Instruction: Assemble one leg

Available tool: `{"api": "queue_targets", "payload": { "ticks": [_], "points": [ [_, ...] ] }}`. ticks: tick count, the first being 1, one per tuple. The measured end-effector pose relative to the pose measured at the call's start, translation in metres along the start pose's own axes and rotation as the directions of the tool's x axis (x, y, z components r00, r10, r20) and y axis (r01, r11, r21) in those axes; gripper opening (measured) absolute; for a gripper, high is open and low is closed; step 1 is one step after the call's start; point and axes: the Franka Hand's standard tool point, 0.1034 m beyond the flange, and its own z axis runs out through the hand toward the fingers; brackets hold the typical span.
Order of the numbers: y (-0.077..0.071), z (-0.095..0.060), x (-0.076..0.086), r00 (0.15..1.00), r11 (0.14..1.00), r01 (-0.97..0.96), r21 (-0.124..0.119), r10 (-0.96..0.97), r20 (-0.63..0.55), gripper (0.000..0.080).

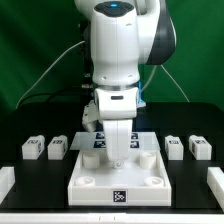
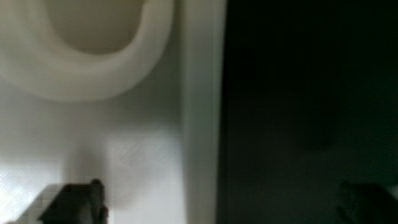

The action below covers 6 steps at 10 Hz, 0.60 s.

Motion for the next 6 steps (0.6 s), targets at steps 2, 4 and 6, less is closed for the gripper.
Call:
{"api": "queue_targets", "payload": {
  "ticks": [2,4,6],
  "points": [
    [0.0000,0.0002,-0.0009,1.000,1.000,-0.003,0.001,0.003,0.000,0.0558],
    [-0.0001,0.0002,-0.0009,1.000,1.000,-0.003,0.001,0.003,0.000,0.0411],
    [-0.0001,0.0002,-0.0009,1.000,1.000,-0.003,0.001,0.003,0.000,0.0234]
  ]
}}
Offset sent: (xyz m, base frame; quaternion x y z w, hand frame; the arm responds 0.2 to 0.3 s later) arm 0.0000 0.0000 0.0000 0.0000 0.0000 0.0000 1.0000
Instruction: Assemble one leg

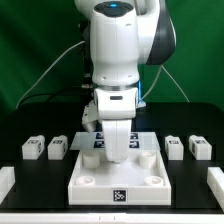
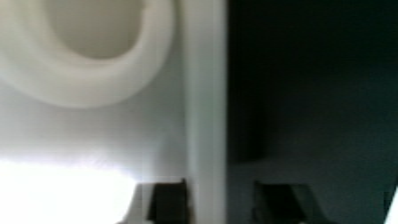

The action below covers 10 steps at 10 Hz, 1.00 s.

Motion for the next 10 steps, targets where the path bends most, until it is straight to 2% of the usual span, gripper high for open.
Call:
{"api": "queue_targets", "payload": {
  "ticks": [1,8,10],
  "points": [
    [0.002,-0.001,0.000,1.000,1.000,-0.001,-0.008,0.001,0.000,0.0066],
    [0.005,-0.003,0.000,1.000,1.000,-0.001,-0.019,0.000,0.000,0.0067],
    [0.020,-0.007,0.015,1.000,0.999,0.011,-0.037,-0.012,-0.008,0.0067]
  ]
}}
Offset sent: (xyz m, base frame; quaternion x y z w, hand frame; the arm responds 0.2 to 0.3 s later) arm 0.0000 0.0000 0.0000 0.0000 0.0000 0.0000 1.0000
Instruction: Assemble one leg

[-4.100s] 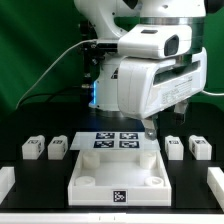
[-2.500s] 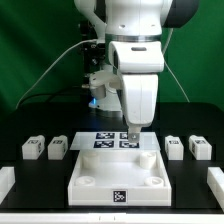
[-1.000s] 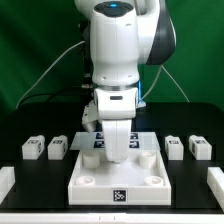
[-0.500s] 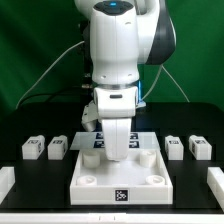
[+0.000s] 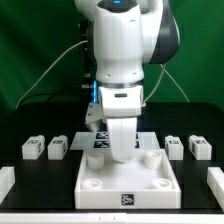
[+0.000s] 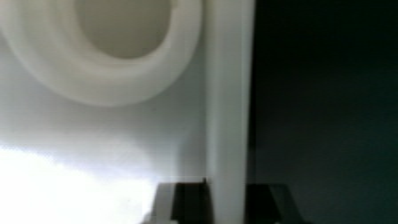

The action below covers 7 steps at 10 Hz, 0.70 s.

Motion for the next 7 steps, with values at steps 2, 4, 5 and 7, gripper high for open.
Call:
{"api": "queue_targets", "payload": {
  "ticks": [2,4,5,7],
  "points": [
    [0.017,0.001,0.022,1.000,1.000,0.016,-0.013,-0.016,-0.017,0.0067],
    [0.035,-0.003,0.040,0.999,0.999,0.024,-0.038,-0.025,-0.033,0.0063],
    [0.039,-0.003,0.045,0.999,0.999,0.025,-0.046,-0.027,-0.038,0.0063],
    [0.048,-0.004,0.050,0.999,0.998,0.028,-0.054,-0.030,-0.044,0.0062]
  ]
}}
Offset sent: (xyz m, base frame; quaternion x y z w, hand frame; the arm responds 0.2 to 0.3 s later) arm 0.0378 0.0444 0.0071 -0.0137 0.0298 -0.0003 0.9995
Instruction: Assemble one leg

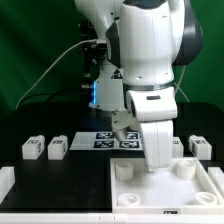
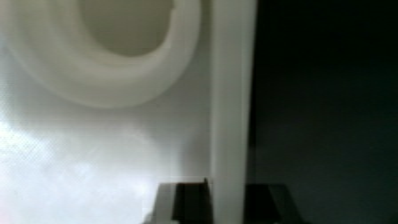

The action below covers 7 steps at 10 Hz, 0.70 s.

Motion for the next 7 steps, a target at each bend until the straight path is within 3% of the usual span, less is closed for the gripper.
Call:
{"api": "queue_targets", "payload": {
  "ticks": [2,6,7],
  "points": [
    [0.0094,0.0030,0.0097,1.000,1.000,-0.017,0.007,0.017,-0.008,0.0063],
    [0.0088,0.0056,0.0098,0.998,0.998,-0.068,0.015,0.068,-0.007,0.0063],
    [0.0086,0.0059,0.0096,0.998,0.998,-0.068,0.016,0.068,-0.007,0.0156]
  ]
}}
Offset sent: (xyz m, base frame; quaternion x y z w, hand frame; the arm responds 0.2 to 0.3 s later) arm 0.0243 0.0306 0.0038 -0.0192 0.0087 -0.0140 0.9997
